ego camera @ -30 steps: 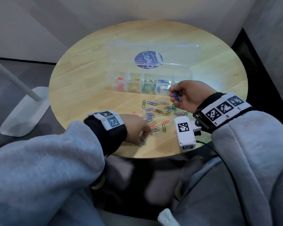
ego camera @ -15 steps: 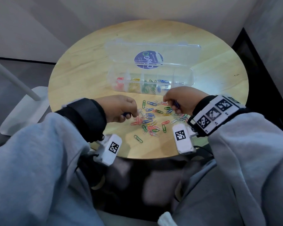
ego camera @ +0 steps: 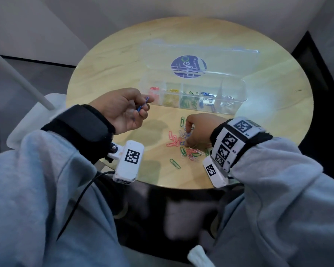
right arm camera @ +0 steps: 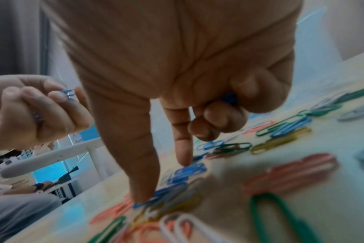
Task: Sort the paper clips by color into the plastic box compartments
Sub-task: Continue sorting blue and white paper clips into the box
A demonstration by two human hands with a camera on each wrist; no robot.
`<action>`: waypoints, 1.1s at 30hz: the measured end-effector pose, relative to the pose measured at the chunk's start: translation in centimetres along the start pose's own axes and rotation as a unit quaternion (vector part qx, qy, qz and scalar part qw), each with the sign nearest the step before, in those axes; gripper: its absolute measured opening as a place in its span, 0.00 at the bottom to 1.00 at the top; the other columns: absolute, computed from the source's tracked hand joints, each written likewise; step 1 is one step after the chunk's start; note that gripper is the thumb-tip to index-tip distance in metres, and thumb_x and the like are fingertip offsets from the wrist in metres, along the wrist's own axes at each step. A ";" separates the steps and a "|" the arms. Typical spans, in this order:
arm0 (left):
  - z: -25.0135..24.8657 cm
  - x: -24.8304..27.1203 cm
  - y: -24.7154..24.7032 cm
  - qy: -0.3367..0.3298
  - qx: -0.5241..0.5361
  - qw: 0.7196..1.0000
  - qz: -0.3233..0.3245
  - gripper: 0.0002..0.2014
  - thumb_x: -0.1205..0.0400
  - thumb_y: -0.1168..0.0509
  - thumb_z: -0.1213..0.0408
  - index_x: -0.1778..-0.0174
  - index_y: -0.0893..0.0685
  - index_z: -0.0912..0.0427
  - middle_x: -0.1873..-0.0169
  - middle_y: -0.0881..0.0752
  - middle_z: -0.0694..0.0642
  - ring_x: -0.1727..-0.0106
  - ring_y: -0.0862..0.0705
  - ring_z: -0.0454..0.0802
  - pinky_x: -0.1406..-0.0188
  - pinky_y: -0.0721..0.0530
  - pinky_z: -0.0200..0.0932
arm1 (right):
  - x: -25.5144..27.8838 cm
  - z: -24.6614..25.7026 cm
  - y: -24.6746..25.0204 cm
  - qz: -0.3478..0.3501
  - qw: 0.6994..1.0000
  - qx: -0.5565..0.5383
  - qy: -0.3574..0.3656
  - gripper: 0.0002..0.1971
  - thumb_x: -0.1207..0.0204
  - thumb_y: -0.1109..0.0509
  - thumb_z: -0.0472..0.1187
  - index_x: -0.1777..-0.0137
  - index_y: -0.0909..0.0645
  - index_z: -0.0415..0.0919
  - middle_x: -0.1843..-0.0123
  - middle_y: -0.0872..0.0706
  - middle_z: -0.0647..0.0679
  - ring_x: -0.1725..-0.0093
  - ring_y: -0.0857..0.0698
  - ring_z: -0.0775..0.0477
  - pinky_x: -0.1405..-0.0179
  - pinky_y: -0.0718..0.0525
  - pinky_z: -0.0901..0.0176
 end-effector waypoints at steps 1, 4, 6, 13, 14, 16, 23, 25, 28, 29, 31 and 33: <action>-0.1 0.0 0.2 -0.001 0.007 1.000 0.000 0.10 0.21 0.49 0.71 0.59 0.22 0.60 0.75 0.26 0.51 0.79 0.28 0.41 0.86 0.33 0.25 | -0.1 0.2 0.0 0.000 1.000 0.017 0.000 0.14 0.29 0.25 0.44 0.48 0.24 0.43 0.57 0.19 0.48 0.60 0.22 0.46 0.71 0.27 0.63; -0.1 0.0 0.3 0.005 0.013 1.000 0.005 0.11 0.21 0.50 0.70 0.61 0.22 0.60 0.75 0.26 0.51 0.79 0.29 0.41 0.87 0.34 0.24 | -0.4 0.7 -0.1 0.001 0.998 0.069 0.001 0.15 0.27 0.27 0.43 0.44 0.19 0.36 0.49 0.15 0.43 0.56 0.20 0.44 0.62 0.20 0.58; 0.1 -0.2 0.3 0.012 0.007 1.000 0.003 0.11 0.21 0.50 0.70 0.61 0.22 0.61 0.74 0.26 0.52 0.80 0.29 0.41 0.87 0.33 0.24 | -0.7 0.7 -0.5 0.011 0.996 0.086 -0.003 0.14 0.26 0.28 0.42 0.45 0.17 0.34 0.51 0.13 0.41 0.57 0.18 0.43 0.58 0.18 0.56; 1.3 -0.8 0.0 0.043 -0.016 0.999 0.003 0.10 0.22 0.48 0.65 0.65 0.24 0.62 0.74 0.25 0.54 0.79 0.26 0.43 0.86 0.30 0.28 | -0.9 0.3 -1.0 0.022 0.996 0.081 0.010 0.04 0.29 0.30 0.39 0.62 0.19 0.38 0.63 0.19 0.44 0.63 0.21 0.44 0.63 0.22 0.59; 1.3 -0.9 -0.2 0.046 -0.033 0.998 0.001 0.12 0.21 0.47 0.62 0.67 0.24 0.61 0.74 0.25 0.54 0.80 0.26 0.43 0.86 0.30 0.28 | -0.7 0.0 -0.8 0.023 0.998 0.058 0.010 0.05 0.30 0.29 0.39 0.64 0.20 0.38 0.63 0.17 0.44 0.63 0.20 0.44 0.61 0.21 0.59; 1.4 -1.1 -0.6 0.049 -0.080 0.995 -0.013 0.13 0.19 0.45 0.60 0.69 0.24 0.59 0.75 0.25 0.52 0.81 0.27 0.42 0.88 0.32 0.27 | -0.3 -1.1 0.5 0.014 1.000 -0.002 0.007 0.06 0.31 0.28 0.39 0.67 0.19 0.40 0.63 0.14 0.45 0.65 0.18 0.46 0.59 0.18 0.60; 1.5 -2.2 -3.6 0.021 -0.276 0.960 -0.034 0.13 0.17 0.46 0.66 0.62 0.18 0.57 0.76 0.30 0.49 0.77 0.35 0.42 0.88 0.41 0.29 | 1.5 -5.7 4.2 -0.006 0.880 -0.474 -0.008 0.10 0.23 0.34 0.29 0.66 0.26 0.37 0.70 0.22 0.43 0.77 0.21 0.54 0.82 0.23 0.70; 1.7 -2.5 -4.6 0.021 -0.290 0.956 -0.031 0.11 0.19 0.43 0.65 0.63 0.18 0.57 0.77 0.32 0.49 0.78 0.38 0.43 0.87 0.44 0.30 | 1.9 -6.4 4.3 -0.005 0.845 -0.535 -0.006 0.11 0.22 0.36 0.28 0.65 0.26 0.37 0.70 0.23 0.44 0.79 0.22 0.56 0.82 0.23 0.71; 1.7 -3.2 -5.5 0.015 -0.362 0.931 -0.038 0.07 0.21 0.38 0.65 0.65 0.20 0.58 0.77 0.34 0.50 0.77 0.41 0.46 0.82 0.47 0.33 | 2.5 -7.0 4.5 0.001 0.804 -0.594 0.008 0.08 0.21 0.38 0.28 0.60 0.23 0.36 0.69 0.24 0.45 0.77 0.23 0.55 0.79 0.22 0.70; 1.6 -3.5 -5.9 0.005 -0.406 0.913 -0.037 0.06 0.22 0.36 0.64 0.64 0.21 0.58 0.76 0.34 0.51 0.76 0.40 0.47 0.80 0.46 0.34 | 2.7 -7.2 4.6 -0.003 0.792 -0.610 0.009 0.07 0.21 0.38 0.28 0.58 0.21 0.35 0.69 0.24 0.45 0.77 0.22 0.55 0.78 0.21 0.70; 1.4 -3.9 -6.7 -0.025 -0.500 0.865 -0.029 0.04 0.23 0.33 0.61 0.60 0.19 0.57 0.74 0.31 0.51 0.75 0.36 0.49 0.77 0.41 0.35 | 2.9 -7.8 4.8 -0.014 0.764 -0.645 0.006 0.08 0.21 0.40 0.28 0.56 0.19 0.32 0.69 0.24 0.45 0.78 0.22 0.55 0.78 0.20 0.71; 1.1 -4.1 -7.4 -0.060 -0.583 0.810 -0.039 0.03 0.23 0.32 0.58 0.59 0.17 0.53 0.73 0.26 0.48 0.73 0.30 0.45 0.75 0.35 0.35 | 2.9 -8.1 5.0 -0.014 0.739 -0.673 0.000 0.10 0.21 0.43 0.28 0.57 0.20 0.33 0.70 0.24 0.45 0.79 0.21 0.55 0.80 0.19 0.71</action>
Point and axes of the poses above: each hand's wrist, its own x-axis away from the middle knuckle, its own y-axis out of the back of the hand, z = x × y, the point moved 8 cm from there along -x, towards the middle knuckle
